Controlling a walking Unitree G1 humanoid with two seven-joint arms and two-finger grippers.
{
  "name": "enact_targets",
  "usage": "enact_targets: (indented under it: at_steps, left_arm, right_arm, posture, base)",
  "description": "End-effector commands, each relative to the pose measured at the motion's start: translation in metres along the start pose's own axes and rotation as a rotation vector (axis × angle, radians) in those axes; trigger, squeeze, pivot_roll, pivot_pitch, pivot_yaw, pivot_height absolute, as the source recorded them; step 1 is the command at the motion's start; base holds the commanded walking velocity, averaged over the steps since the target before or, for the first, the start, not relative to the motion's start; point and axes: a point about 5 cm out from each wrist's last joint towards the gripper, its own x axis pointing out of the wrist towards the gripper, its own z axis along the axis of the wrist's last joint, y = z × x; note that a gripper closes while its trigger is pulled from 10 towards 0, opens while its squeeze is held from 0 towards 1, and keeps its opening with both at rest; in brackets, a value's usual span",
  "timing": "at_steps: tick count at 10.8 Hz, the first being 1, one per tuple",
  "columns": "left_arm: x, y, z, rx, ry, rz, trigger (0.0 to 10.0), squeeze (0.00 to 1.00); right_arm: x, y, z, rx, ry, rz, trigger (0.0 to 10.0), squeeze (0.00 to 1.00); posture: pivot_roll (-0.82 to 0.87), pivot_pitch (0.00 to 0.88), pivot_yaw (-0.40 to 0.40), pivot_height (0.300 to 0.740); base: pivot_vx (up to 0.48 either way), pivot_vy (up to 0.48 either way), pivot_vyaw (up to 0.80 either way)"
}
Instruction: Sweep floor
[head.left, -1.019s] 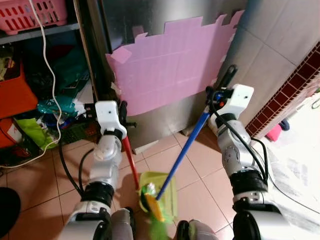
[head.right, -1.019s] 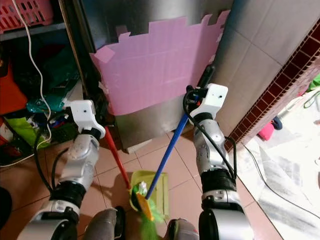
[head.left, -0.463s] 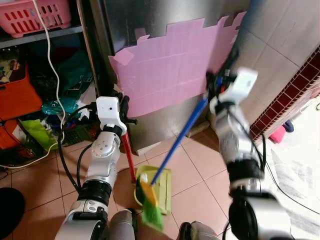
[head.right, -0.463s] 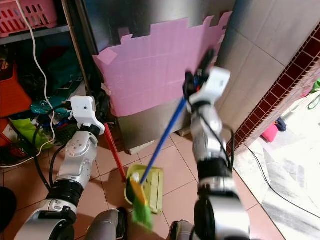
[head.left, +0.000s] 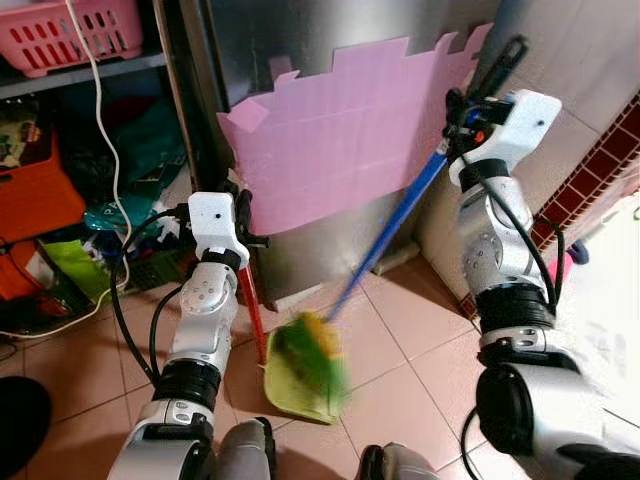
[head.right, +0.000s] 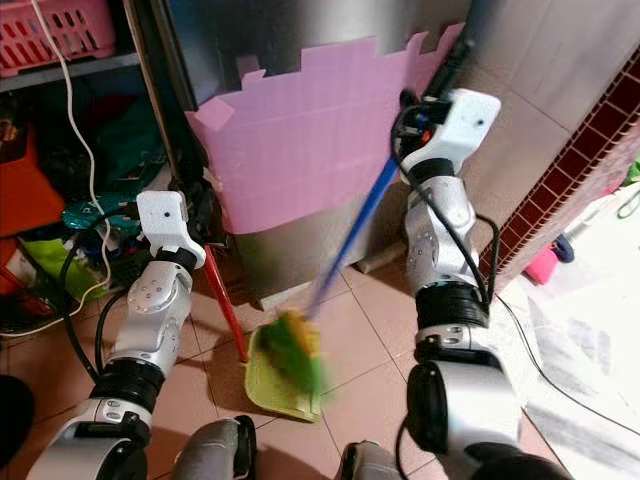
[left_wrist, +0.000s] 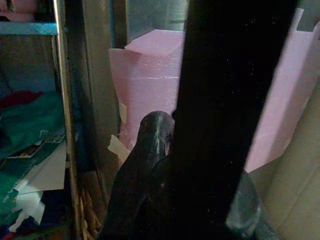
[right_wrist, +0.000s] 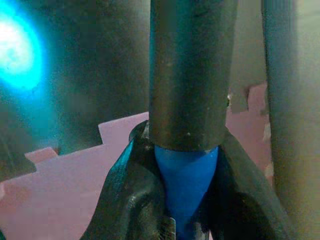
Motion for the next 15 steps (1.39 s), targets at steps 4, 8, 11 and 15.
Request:
enact_targets:
  at_steps: [4,8,11,15]
  left_arm:
    - [-0.001,0.001,0.004,0.007,-0.013,0.002,10.0,0.0]
    - [-0.005,0.002,0.008,0.014,-0.029,0.007,10.0,0.0]
    - [-0.008,-0.001,0.009,0.024,-0.033,-0.01,10.0,0.0]
    - [-0.011,-0.008,-0.002,0.037,0.025,-0.066,10.0,0.0]
  right_arm:
    - [-0.008,-0.003,0.004,-0.197,-0.076,-0.044,10.0,0.0]
    - [-0.049,-0.01,-0.032,-0.224,0.015,-0.136,10.0,0.0]
    - [-0.078,-0.01,-0.054,-0.253,0.075,-0.157,10.0,0.0]
    - [-0.083,-0.017,-0.065,-0.255,0.161,-0.209,10.0,0.0]
  posture:
    - [-0.03,0.015,0.018,0.74]
    - [-0.03,0.024,0.019,0.74]
    - [-0.03,0.026,0.029,0.74]
    - [-0.03,0.018,0.025,0.74]
  base:
    - [0.0,0.0,0.0]
    - [0.0,0.0,-0.2]
    - [0.0,0.0,-0.53]
    - [0.0,0.0,0.0]
